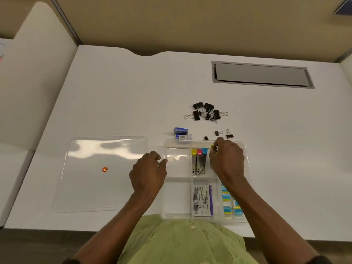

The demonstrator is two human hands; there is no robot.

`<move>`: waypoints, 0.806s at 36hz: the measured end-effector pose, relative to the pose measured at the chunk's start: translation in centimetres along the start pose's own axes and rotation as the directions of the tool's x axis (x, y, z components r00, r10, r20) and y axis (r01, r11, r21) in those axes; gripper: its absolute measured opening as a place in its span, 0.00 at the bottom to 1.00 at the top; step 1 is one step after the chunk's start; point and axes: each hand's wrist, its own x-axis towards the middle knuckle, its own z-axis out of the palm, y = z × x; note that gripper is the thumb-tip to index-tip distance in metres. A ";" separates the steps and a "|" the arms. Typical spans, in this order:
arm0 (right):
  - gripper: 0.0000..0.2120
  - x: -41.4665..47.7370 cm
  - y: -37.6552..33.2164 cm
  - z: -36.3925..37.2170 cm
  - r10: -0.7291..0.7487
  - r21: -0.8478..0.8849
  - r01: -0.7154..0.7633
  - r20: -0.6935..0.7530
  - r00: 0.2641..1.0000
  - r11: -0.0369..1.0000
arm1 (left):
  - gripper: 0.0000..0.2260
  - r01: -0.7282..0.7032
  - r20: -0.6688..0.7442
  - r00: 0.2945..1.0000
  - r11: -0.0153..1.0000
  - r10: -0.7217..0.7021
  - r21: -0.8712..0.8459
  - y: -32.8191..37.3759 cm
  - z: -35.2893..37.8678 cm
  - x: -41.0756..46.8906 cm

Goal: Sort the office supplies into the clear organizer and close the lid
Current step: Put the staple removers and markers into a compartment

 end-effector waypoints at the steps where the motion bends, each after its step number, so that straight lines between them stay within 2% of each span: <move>1: 0.06 0.0 -0.1 0.6 -0.018 -0.024 0.019 0.006 1.000 1.000 | 0.10 0.009 0.015 1.000 1.000 -0.009 0.000 0.0 0.0 0.0; 6: 0.13 -0.7 -0.8 2.0 -0.078 -0.094 0.086 0.082 0.994 0.992 | 0.13 0.031 0.035 0.999 0.999 -0.032 0.018 0.4 -0.1 -0.1; 11: 0.10 -1.6 -0.8 1.9 -0.110 -0.112 0.130 0.163 0.980 0.985 | 0.13 0.033 0.039 0.999 0.999 -0.034 0.028 0.6 -0.2 -0.2; 14: 0.09 -1.8 -0.4 1.8 -0.104 -0.104 0.119 0.135 0.985 0.987 | 0.13 0.028 0.044 0.999 0.998 -0.030 0.048 0.5 -0.3 -0.3; 21: 0.21 -1.1 -0.7 1.7 -0.077 -0.100 0.089 0.113 0.991 0.991 | 0.14 0.017 0.055 0.998 0.996 -0.022 0.090 0.8 -0.3 -0.3; 29: 0.14 -1.0 -1.2 1.2 -0.115 -0.196 0.150 0.176 0.978 0.969 | 0.15 0.012 0.090 0.996 0.994 -0.021 0.104 0.5 -0.4 -0.6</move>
